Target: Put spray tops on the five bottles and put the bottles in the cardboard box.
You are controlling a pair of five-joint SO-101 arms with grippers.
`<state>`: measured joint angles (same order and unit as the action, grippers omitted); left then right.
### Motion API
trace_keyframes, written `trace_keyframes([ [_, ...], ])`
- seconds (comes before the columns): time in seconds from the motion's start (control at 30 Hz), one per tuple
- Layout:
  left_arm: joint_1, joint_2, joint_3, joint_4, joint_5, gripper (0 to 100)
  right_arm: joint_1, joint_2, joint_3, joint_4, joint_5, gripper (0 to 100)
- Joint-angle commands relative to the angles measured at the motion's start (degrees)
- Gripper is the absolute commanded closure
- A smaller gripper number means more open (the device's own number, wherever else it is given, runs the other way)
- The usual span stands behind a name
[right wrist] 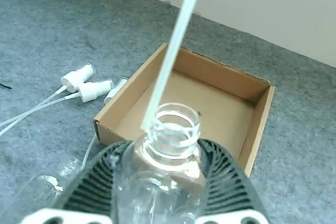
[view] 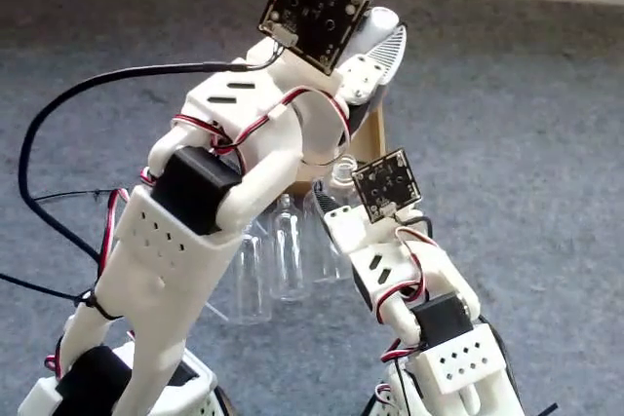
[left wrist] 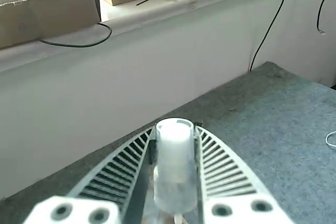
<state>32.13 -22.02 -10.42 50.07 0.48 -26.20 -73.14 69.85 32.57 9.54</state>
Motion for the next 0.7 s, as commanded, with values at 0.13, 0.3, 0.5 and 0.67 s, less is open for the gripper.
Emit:
trace_keyframes([
  [0.13, -0.22, -1.63, 3.65, -8.26, 0.44, 100, -0.40, -1.01, -0.75, -1.19, -0.70, 99.5],
  [0.3, -0.40, -1.63, 1.36, -8.09, 0.44, 100, -0.40, -1.01, -0.75, -1.19, -0.70, 99.5],
  [0.5, -0.40, -1.54, 3.03, -8.26, 0.44, 100, -0.40, -1.01, -0.75, -1.19, -0.70, 99.5],
  [0.67, -0.31, -1.54, 4.00, -8.26, 0.35, 100, -0.40, -1.01, -0.75, -1.19, -0.70, 99.5],
])
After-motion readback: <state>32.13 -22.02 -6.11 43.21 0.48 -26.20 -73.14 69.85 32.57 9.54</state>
